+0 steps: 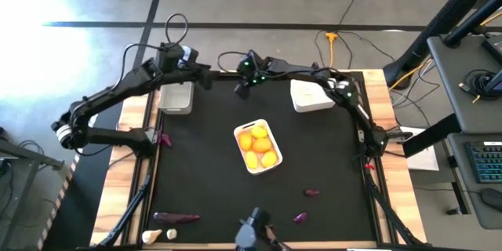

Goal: Sort produce into baskets
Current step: Put the garlic into the top white bin

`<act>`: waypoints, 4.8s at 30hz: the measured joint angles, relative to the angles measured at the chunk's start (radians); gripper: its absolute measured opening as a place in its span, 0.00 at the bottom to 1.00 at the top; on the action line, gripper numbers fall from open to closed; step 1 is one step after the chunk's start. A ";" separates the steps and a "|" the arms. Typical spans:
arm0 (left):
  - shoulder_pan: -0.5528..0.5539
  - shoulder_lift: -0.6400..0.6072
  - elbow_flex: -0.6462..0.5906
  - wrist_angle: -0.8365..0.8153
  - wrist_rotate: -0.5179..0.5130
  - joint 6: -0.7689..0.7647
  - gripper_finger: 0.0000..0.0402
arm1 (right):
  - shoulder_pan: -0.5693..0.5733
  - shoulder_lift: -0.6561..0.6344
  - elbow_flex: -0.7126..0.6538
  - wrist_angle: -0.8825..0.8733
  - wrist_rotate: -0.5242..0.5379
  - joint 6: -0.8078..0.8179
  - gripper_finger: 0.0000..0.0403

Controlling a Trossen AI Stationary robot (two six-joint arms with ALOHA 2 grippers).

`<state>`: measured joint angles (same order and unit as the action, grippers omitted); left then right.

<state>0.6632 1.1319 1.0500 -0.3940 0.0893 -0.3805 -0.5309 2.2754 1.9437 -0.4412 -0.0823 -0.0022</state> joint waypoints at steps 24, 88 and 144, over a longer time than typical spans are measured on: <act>0.000 0.007 0.000 -0.034 -0.004 0.015 0.67 | 0.045 0.160 0.266 -0.227 0.023 -0.051 0.32; -0.283 0.019 0.001 0.165 0.110 -0.085 0.67 | -0.196 -0.905 -0.714 -0.555 0.345 0.053 0.03; -1.251 0.318 0.000 -0.777 0.585 -0.730 0.67 | -0.175 -1.127 -0.949 0.005 0.034 0.122 0.42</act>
<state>-0.5876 1.4500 1.0504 -1.1707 0.6739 -1.1103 -0.7059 1.1488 0.9951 -0.4362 -0.0486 0.1203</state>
